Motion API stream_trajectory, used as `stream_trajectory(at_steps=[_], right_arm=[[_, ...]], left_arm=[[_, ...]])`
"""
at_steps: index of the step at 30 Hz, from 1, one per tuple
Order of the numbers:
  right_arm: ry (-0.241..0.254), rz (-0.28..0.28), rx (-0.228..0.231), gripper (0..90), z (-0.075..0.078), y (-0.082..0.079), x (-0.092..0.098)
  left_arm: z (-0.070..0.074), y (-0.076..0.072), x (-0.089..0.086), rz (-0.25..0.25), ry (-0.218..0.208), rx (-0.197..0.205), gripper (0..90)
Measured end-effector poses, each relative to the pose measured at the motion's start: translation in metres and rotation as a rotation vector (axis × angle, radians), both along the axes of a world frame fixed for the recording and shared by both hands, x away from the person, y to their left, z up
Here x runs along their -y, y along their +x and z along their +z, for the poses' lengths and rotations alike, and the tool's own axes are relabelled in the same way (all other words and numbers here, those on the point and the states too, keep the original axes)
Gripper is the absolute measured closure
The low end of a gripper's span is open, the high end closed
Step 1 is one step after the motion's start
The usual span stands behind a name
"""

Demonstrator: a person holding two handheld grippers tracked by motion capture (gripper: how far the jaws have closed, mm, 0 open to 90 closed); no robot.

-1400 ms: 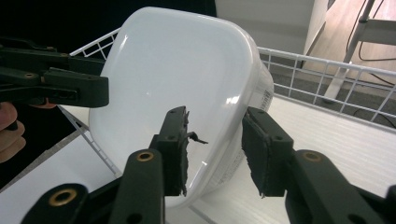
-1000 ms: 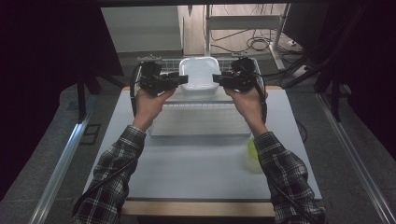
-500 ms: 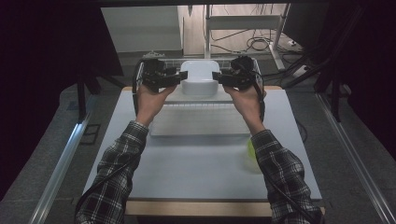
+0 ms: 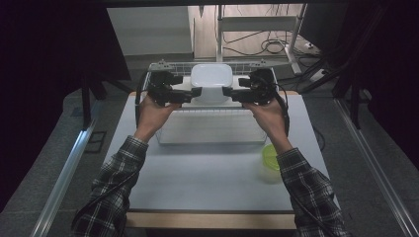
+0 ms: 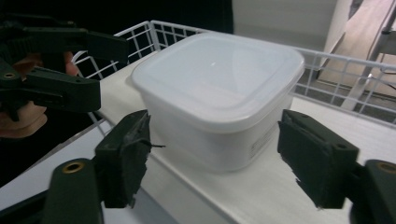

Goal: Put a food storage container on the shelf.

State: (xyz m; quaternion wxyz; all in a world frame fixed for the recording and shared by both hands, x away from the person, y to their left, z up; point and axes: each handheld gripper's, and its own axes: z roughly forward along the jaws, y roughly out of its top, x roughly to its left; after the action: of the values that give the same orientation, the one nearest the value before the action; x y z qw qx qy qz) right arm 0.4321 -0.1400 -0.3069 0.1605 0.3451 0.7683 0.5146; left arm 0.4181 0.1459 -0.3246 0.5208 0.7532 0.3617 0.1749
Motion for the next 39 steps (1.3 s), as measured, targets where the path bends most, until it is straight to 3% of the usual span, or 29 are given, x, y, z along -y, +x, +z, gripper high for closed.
stream_trajectory(at_steps=[9,14,22,28,35,39], right_arm=[[-0.025,0.053,0.025,16.0,-0.010,-0.019,0.005],[-0.034,0.072,0.024,12.1,-0.018,-0.028,0.010],[-0.055,0.069,0.020,7.3,-0.035,-0.043,0.021],[-0.069,0.073,0.017,5.3,-0.046,-0.052,0.030],[-0.091,0.082,0.027,4.0,-0.059,-0.064,0.037],[-0.099,0.090,0.024,3.8,-0.067,-0.071,0.041]], left_arm=[[-0.013,-0.023,0.001,-0.061,0.025,0.016,4.3],[-0.023,-0.036,0.000,-0.071,0.030,0.044,3.3],[-0.038,-0.054,0.001,-0.063,0.075,0.072,2.3],[-0.047,-0.066,-0.002,-0.067,0.062,0.068,3.1],[-0.059,-0.083,-0.006,-0.075,0.080,0.078,3.8],[-0.067,-0.092,-0.009,-0.088,0.076,0.060,3.8]])
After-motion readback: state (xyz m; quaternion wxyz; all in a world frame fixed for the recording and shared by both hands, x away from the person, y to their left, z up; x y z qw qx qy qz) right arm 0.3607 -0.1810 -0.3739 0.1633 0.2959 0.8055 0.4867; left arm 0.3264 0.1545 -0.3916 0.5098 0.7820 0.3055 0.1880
